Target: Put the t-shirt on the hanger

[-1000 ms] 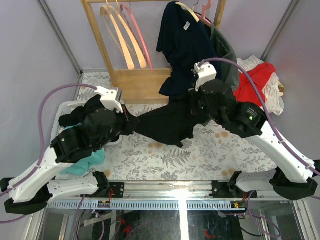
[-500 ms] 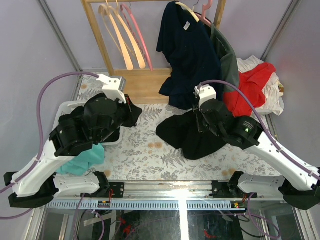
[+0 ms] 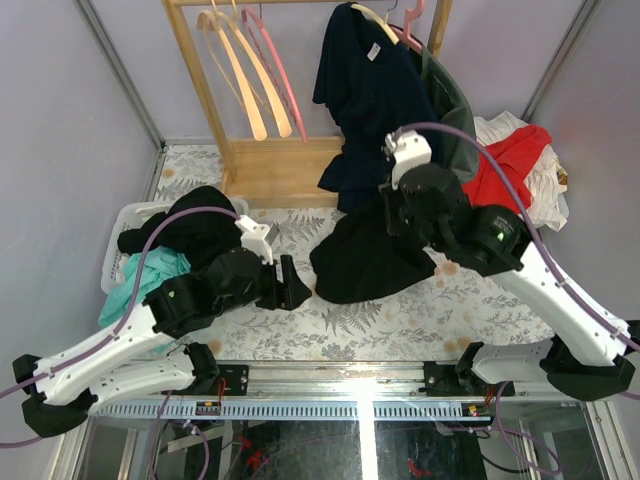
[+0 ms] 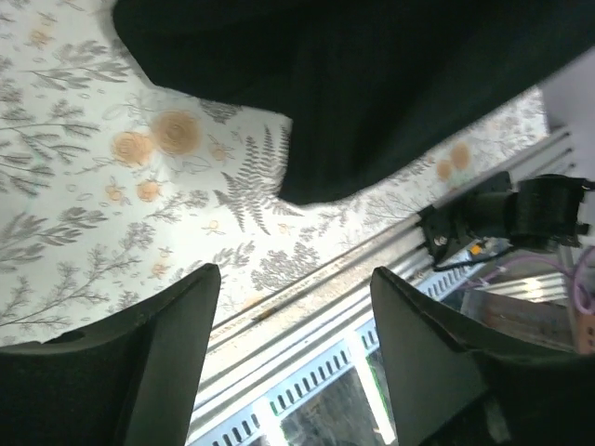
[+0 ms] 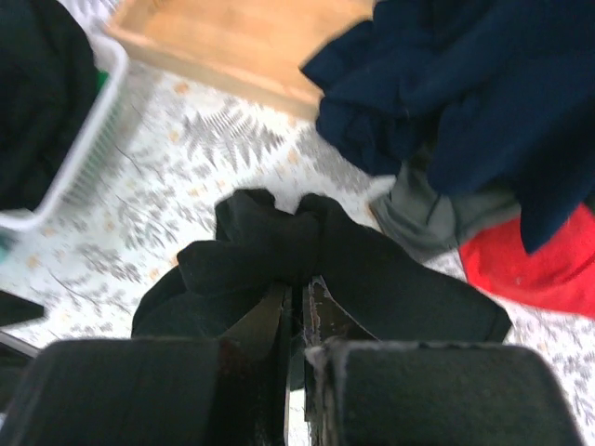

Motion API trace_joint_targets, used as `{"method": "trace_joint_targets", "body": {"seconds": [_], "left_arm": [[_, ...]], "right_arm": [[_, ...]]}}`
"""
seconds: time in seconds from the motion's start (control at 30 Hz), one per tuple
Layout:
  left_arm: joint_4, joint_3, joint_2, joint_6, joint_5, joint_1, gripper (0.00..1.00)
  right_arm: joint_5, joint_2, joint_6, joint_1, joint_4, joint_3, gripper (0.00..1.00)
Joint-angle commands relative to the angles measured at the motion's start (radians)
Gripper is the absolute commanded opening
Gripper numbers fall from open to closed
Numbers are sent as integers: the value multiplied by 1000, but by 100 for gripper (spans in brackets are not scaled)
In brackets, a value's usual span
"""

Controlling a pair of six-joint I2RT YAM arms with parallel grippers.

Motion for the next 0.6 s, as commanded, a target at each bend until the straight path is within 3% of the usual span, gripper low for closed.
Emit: {"method": "trace_joint_targets", "body": {"seconds": [0.0,0.1,0.2,0.37,0.57], "left_arm": [[231,-86,-125,-84,82,-2,70],[249,-129,-184,-85,45,-3,81],[277,-164,-240,-66,-25,-3,86],[358,-231,-316,9,-139,-1,91],[465,-263,-291,54,-218,-1,96]], "right_arm": [[-31,101,-63,-6,71,266,0],[-80,192,-75,-6,57,435,0],[-118,246,-78,-7,43,530,0],[-161,272,-71,-8,33,583,0],[-212,247,-47,-7,26,583,0]]}}
